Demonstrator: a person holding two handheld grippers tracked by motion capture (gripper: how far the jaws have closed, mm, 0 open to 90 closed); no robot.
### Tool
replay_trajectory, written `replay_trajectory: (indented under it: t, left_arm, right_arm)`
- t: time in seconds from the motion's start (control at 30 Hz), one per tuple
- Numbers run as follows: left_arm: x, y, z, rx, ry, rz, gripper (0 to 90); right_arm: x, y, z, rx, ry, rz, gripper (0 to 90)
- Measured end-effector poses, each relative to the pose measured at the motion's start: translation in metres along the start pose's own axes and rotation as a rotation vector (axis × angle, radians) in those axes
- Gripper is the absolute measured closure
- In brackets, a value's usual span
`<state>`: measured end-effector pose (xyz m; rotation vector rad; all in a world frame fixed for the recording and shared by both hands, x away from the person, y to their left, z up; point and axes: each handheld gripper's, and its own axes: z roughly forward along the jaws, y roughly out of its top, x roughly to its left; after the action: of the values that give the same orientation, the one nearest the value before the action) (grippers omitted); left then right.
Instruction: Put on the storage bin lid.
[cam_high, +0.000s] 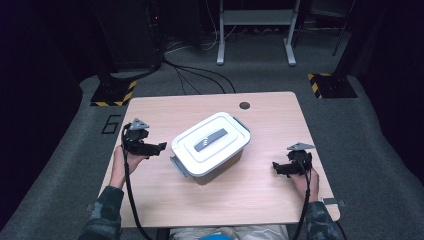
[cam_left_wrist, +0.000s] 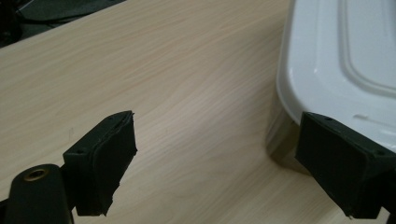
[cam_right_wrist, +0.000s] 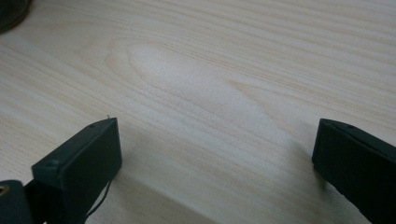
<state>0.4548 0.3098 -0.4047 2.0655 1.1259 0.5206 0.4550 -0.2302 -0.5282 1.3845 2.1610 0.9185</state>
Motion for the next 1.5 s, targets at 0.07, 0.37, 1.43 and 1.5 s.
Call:
replay_trajectory:
  t: [0.07, 0.37, 1.43, 1.5]
  left_arm:
    - [0.004, -0.008, 0.003, 0.005, 0.004, -0.012, 11.6]
    - [0.016, -0.039, 0.017, 0.043, 0.01, -0.064, 10.5]
    - [0.018, -0.127, 0.046, 0.023, 0.103, -0.109, 7.2]
    - [0.018, -0.127, 0.046, 0.029, 0.103, -0.111, 7.1]
  right_arm:
    - [0.0, 0.0, 0.0, 0.001, 0.001, -0.004, 0.8]
    - [0.0, 0.0, 0.0, 0.001, 0.001, -0.004, 0.8]
    - [0.0, 0.0, 0.0, 0.001, -0.002, -0.004, 0.8]
    - [0.0, 0.0, 0.0, 0.002, -0.001, -0.006, 0.7]
